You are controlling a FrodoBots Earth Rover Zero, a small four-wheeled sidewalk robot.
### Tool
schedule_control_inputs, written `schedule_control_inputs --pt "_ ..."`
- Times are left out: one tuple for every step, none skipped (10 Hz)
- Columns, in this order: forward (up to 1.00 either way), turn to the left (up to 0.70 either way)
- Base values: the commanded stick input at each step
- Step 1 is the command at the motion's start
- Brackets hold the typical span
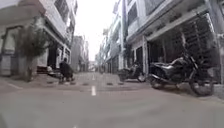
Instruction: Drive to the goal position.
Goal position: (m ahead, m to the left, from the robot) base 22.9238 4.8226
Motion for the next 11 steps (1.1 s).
schedule_control_inputs --pt "1.0 0.0" --pt "1.0 0.0" --pt "1.0 0.0" --pt "1.0 0.0" --pt "1.0 0.0" --pt "1.0 0.0" --pt "1.0 0.0" --pt "1.0 0.0" --pt "1.0 0.0" --pt "1.0 0.0" --pt "1.0 0.0"
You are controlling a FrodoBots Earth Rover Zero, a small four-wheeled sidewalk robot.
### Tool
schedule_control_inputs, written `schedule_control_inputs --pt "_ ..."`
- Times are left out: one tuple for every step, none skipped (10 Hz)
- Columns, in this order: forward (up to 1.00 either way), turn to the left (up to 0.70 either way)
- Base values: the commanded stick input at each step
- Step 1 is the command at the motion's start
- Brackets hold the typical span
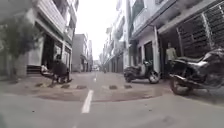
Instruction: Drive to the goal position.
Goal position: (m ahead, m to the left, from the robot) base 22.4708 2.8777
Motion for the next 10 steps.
schedule_control_inputs --pt "1.0 0.0" --pt "1.0 0.0" --pt "1.0 0.0" --pt "1.0 0.31" --pt "1.0 0.4" --pt "1.0 0.4" --pt "1.0 0.4" --pt "1.0 0.38" --pt "1.0 0.0" --pt "1.0 0.0"
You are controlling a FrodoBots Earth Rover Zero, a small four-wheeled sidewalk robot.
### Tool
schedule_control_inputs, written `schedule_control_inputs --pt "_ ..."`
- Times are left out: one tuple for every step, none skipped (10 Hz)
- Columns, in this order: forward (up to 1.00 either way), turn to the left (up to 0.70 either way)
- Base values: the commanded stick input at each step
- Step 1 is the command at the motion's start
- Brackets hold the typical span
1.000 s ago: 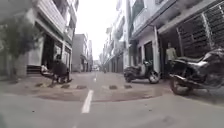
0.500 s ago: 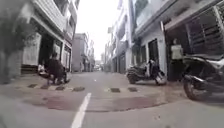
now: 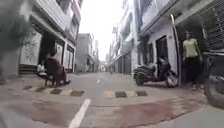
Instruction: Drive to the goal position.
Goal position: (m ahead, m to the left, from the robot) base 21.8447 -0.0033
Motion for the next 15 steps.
schedule_control_inputs --pt "1.0 0.0" --pt "1.0 0.0" --pt "1.0 0.0" --pt "1.0 0.0" --pt "1.0 0.0" --pt "1.0 0.0" --pt "1.0 0.0" --pt "1.0 0.0" --pt "1.0 0.0" --pt "1.0 0.0" --pt "1.0 0.0" --pt "1.0 0.0" --pt "1.0 0.0" --pt "1.0 0.0" --pt "1.0 0.0"
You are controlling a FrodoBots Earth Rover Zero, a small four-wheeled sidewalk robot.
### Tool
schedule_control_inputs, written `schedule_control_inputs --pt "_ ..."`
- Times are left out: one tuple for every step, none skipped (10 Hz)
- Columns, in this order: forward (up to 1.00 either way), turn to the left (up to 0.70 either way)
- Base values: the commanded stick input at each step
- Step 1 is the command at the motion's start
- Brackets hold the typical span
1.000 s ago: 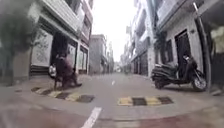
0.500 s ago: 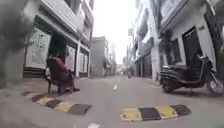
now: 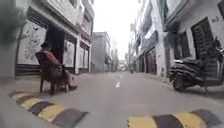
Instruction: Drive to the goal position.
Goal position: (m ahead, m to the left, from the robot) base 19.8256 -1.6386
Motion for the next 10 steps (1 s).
schedule_control_inputs --pt "1.0 0.0" --pt "1.0 0.0" --pt "1.0 0.0" --pt "1.0 -0.04" --pt "1.0 -0.31" --pt "1.0 -0.4" --pt "1.0 -0.4" --pt "1.0 0.0" --pt "1.0 0.0" --pt "1.0 0.0"
